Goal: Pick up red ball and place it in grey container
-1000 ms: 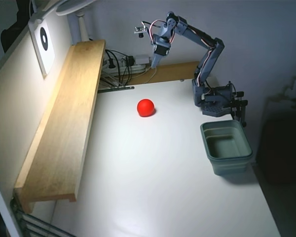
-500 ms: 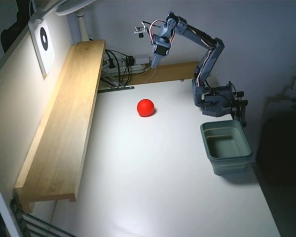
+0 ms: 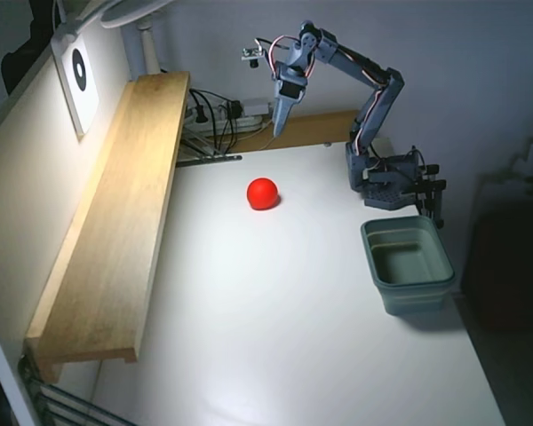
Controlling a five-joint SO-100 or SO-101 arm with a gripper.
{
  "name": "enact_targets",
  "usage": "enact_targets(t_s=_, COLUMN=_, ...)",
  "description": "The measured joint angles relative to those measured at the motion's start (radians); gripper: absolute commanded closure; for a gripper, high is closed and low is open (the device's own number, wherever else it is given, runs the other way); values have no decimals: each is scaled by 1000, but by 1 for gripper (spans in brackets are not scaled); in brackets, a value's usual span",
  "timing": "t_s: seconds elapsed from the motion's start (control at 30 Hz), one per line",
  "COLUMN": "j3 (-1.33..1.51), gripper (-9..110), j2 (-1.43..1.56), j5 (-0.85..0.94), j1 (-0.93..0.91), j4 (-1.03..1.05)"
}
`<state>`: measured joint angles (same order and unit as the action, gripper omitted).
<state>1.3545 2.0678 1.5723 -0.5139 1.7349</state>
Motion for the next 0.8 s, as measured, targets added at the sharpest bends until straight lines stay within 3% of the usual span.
enact_targets(t_s=0.8, j3=0, gripper=63, j2=0, j5=2, j1=-75, j4=0)
